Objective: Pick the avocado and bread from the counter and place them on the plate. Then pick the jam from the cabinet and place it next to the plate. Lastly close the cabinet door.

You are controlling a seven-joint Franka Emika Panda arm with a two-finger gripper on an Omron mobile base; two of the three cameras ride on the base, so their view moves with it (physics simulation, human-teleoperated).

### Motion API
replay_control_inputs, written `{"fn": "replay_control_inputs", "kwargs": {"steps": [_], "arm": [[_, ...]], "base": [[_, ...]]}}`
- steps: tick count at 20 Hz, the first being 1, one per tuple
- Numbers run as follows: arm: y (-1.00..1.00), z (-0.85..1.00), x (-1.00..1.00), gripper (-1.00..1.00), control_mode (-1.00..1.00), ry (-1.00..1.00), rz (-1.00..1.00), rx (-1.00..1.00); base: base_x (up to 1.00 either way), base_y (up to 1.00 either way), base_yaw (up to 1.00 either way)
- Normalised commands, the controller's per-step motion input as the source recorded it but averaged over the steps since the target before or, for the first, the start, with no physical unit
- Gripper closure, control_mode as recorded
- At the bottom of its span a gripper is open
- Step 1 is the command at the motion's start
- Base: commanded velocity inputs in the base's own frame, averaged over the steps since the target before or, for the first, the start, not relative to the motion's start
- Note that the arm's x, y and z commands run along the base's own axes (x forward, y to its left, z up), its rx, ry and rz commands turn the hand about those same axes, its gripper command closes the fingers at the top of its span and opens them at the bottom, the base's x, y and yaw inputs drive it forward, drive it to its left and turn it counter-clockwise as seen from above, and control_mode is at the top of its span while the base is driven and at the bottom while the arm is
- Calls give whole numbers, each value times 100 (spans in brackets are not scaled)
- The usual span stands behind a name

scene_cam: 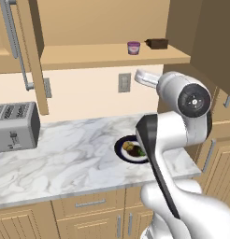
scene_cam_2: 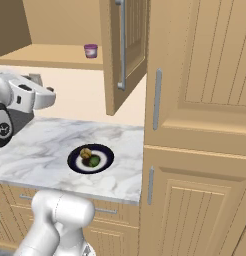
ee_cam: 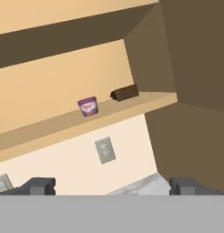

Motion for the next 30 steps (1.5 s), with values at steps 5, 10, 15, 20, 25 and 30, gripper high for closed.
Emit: {"fn": "replay_control_inputs", "kwargs": {"steps": [5, 10, 15, 20, 25, 30], "arm": [[0, 18, 0, -100, -100, 0, 1, 0], [0, 28, 1, -100, -100, 0, 1, 0], [-2, 20, 22, -100, -100, 1, 4, 0], [-5, 9, 60, -100, -100, 9, 2, 0], [-2, 2, 80, -100, -100, 11, 0, 0], [0, 6, 88, -100, -100, 9, 0, 0]], "base": [[0, 0, 0], [0, 0, 0], [0, 0, 0], [0, 0, 0], [0, 0, 0], [0, 0, 0]]}}
